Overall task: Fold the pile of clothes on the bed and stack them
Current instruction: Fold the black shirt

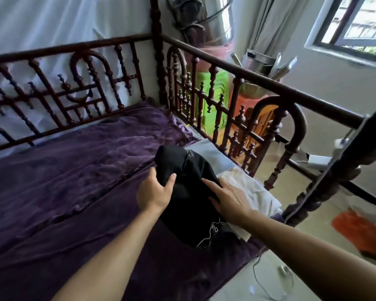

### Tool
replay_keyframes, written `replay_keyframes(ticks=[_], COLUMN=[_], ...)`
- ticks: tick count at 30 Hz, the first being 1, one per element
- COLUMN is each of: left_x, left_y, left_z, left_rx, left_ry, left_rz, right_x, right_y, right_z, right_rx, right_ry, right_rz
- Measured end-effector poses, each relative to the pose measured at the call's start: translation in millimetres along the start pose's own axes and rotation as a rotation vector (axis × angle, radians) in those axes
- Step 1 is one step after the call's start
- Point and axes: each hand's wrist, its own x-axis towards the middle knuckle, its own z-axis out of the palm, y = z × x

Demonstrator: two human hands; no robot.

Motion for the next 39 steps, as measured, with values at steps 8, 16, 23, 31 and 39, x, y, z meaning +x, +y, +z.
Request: replay_keyframes(ticks=[8, 16, 23, 31, 39], left_x=[138.0, 239.9, 223.4, 252.8, 202.6], left_y=[12.3, 22.1, -11.6, -38.8, 2.1], left_z=[106.6, 278.5, 373.9, 394.8, 308.0], left_rx=[0.070, 0.110, 0.420, 0.592, 0.582], left_ry=[0.002, -0.200, -0.349, -0.573, -0.571], left_rz=[-0.005, -0.081, 0.295, 0.265, 0.146], right_x=[139.2, 231.0, 213.6, 200.6, 163.7], right_y=[97.2, 241.9, 282.3, 265.5, 259.9], right_z=[40.0, 113.9, 161.0, 201.8, 137.6], right_rx=[0.040, 0.012, -0.116, -0.060, -0.104], right_ry=[-0.031, -0.135, -0.155, -0.433, -0.483], right_rz=[0.063, 0.240, 0.332, 0.367, 0.305])
